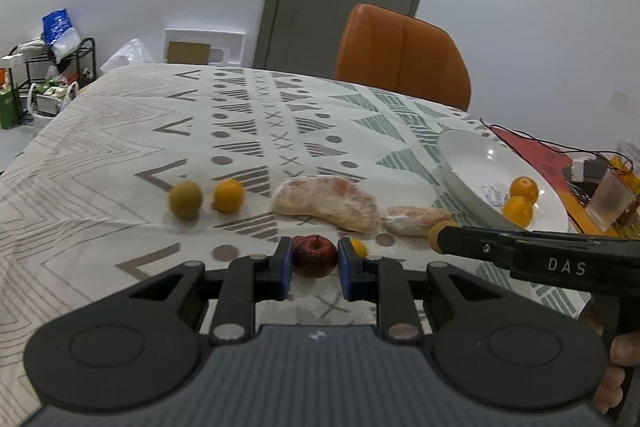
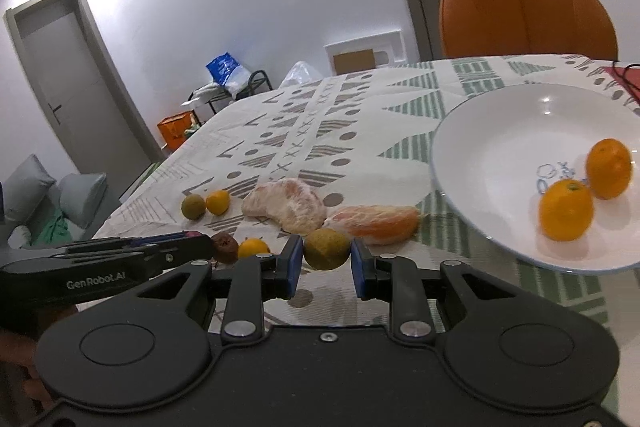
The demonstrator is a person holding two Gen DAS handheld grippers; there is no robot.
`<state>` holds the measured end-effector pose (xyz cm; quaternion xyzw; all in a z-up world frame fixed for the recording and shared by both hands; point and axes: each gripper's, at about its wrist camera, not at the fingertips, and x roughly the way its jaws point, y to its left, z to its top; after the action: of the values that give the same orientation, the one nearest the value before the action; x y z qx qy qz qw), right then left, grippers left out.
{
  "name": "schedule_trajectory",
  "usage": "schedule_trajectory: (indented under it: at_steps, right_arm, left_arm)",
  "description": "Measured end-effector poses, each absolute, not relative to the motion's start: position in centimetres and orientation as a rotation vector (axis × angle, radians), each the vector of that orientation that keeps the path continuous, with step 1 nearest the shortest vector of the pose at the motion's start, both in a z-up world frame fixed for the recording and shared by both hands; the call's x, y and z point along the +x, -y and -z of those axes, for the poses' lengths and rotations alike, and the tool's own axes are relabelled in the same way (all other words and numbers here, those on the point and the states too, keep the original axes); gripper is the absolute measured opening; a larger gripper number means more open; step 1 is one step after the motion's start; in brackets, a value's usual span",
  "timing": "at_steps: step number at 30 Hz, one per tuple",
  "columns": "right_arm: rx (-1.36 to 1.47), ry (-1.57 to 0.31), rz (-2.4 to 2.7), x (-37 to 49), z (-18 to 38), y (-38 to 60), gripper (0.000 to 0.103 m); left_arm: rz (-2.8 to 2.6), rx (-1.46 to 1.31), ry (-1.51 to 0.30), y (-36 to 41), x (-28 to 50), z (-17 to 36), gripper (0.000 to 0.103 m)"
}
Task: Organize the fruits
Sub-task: 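Release the plum into the bowl while the right tool releases its green fruit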
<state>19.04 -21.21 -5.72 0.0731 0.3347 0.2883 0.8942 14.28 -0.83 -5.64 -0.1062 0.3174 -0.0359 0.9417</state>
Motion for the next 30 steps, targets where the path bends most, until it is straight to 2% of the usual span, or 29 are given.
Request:
schedule_trajectory:
  at_steps: [14, 30]
  right_arm:
    - [0.164, -0.615, -0.479, 17.7, 3.7, 25.6, 0.024]
    - [0.218, -0.574, -0.381, 17.8, 3.8, 30.3, 0.024]
  left_arm:
    - [0.185, -0.192, -0.637, 4.7, 16.2, 5.0, 0.022]
    - [0.251, -0.137, -0.605, 8.8, 17.7, 3.8, 0.022]
